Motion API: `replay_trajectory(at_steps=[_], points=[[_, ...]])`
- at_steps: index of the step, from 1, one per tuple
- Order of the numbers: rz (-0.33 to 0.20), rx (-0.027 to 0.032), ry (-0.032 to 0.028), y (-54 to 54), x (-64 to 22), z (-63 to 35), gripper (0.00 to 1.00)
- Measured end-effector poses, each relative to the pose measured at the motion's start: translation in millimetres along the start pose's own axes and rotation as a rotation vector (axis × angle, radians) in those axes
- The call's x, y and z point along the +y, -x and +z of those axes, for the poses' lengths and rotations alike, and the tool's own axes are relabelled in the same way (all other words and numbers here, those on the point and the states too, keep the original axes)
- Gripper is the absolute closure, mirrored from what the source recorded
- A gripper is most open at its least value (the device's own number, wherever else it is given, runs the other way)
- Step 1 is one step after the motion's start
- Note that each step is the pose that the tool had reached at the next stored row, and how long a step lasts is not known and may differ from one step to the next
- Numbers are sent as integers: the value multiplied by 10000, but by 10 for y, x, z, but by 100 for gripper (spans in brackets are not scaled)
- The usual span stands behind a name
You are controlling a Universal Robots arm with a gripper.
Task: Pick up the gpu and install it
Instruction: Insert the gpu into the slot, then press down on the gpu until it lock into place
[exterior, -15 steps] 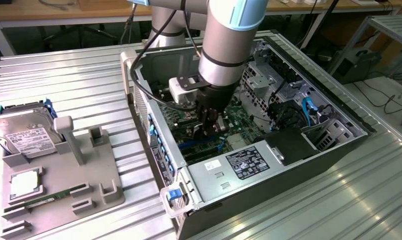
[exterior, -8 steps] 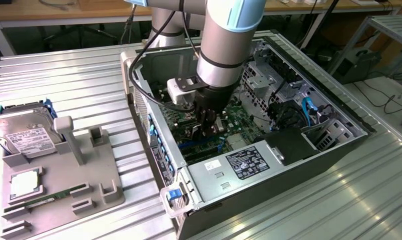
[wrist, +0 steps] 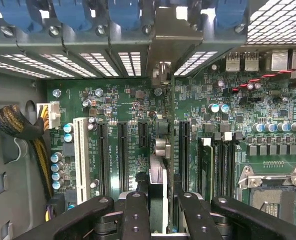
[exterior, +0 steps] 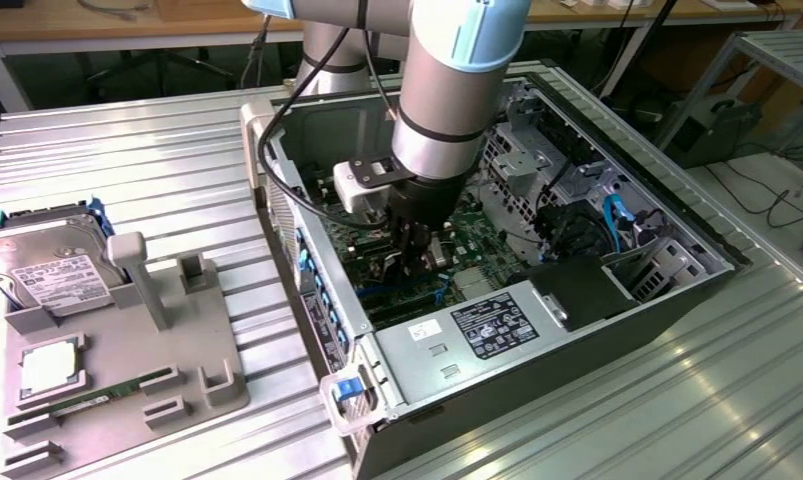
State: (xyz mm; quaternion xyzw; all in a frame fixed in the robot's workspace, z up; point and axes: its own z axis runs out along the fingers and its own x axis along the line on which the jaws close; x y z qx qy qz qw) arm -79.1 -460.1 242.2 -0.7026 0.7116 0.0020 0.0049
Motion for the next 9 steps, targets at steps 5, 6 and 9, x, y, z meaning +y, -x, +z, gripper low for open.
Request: replay_trajectory(at_steps=[5,6,9], points=[[-1,0,1,0,-1,-18,73],[-1,-1,1,1,-1,-37,73],[-1,-2,0,1,-1,-41,73]])
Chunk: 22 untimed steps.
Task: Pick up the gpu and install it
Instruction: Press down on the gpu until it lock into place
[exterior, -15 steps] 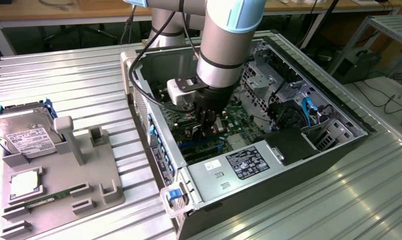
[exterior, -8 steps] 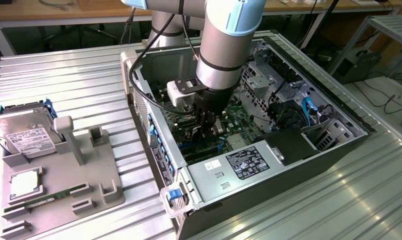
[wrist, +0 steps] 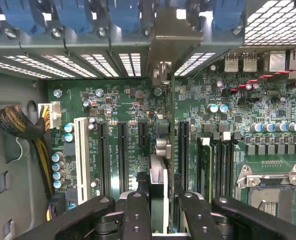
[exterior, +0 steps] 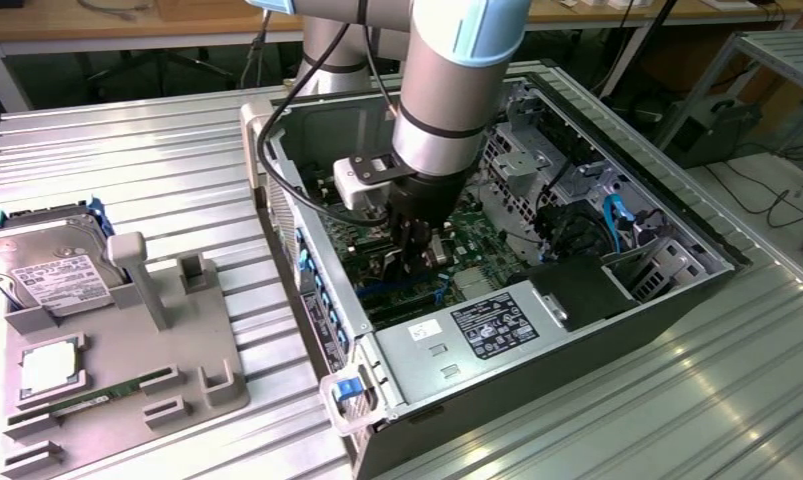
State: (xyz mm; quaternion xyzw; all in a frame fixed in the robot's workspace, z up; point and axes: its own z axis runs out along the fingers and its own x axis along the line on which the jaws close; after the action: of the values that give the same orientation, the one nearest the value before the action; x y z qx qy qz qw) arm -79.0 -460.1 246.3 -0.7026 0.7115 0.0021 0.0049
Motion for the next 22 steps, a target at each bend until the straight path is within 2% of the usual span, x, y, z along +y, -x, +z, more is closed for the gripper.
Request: replay_trajectory(at_steps=[11,18,22], points=[[-1,-4,0,16,-18,5,73],[1,-4,1,18,8,13,73],[0,2,7,17,10,59,73]])
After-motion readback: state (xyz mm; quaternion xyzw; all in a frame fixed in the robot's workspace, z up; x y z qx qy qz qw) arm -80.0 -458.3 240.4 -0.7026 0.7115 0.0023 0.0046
